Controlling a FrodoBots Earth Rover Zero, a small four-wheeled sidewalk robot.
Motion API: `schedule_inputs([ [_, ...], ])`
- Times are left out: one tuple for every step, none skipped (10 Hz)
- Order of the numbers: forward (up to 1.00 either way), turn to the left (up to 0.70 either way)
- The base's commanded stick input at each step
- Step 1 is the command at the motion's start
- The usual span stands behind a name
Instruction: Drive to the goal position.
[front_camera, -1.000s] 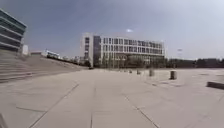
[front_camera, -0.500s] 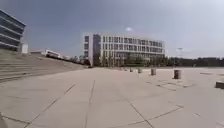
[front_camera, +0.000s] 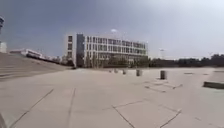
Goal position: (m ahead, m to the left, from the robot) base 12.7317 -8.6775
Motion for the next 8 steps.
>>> schedule_inputs([
  [0.70, -0.33],
  [0.70, -0.33],
  [0.70, -0.33],
  [0.70, -0.33],
  [0.70, -0.33],
  [0.70, -0.33],
  [0.70, -0.33],
  [0.70, -0.33],
])
